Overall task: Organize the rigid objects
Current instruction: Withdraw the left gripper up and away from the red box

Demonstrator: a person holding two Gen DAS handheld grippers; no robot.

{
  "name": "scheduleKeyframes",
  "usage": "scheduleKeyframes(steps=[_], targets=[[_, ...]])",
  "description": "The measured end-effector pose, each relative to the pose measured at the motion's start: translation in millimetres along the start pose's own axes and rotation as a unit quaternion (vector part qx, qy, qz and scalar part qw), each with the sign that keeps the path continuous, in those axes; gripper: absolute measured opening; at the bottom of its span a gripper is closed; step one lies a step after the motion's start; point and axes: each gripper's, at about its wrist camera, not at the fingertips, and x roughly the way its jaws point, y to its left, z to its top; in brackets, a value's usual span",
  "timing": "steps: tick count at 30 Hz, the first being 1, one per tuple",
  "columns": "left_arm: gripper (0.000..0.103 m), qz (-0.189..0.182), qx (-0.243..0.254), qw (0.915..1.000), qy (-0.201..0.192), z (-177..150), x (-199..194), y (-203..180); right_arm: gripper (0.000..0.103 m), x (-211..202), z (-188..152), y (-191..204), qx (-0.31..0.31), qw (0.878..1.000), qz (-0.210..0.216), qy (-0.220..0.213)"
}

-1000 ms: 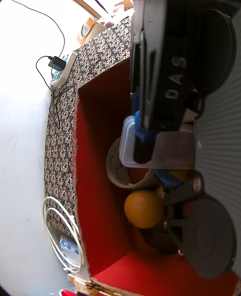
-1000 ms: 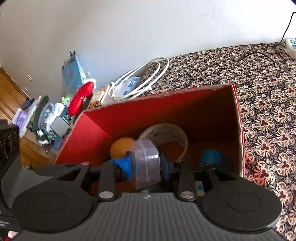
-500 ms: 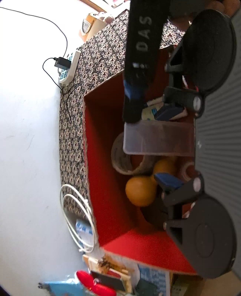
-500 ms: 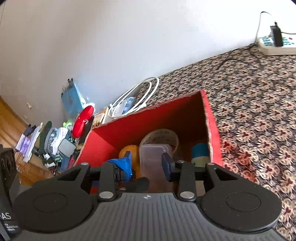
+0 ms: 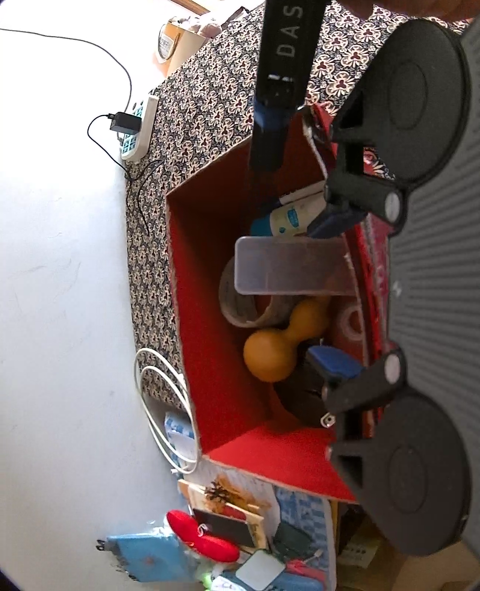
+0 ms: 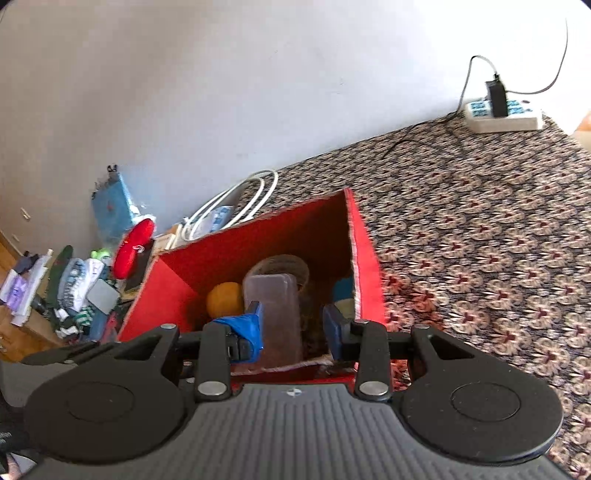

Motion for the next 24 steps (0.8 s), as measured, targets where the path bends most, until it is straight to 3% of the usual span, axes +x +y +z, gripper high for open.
scheduleKeyframes(steps=[12,24], targets=[[0.067,0.004,0.000,1.0000,0.008,-16,-15,-15,0.020,-26,-17,-13,-0.020,0.996,-0.082,-0.017],[0.069,-0.016,0.029,0.9990,0.030,-31,-19,-69,0.021,-40,-27,-50,-0.017,0.995,-0.094,0.021]])
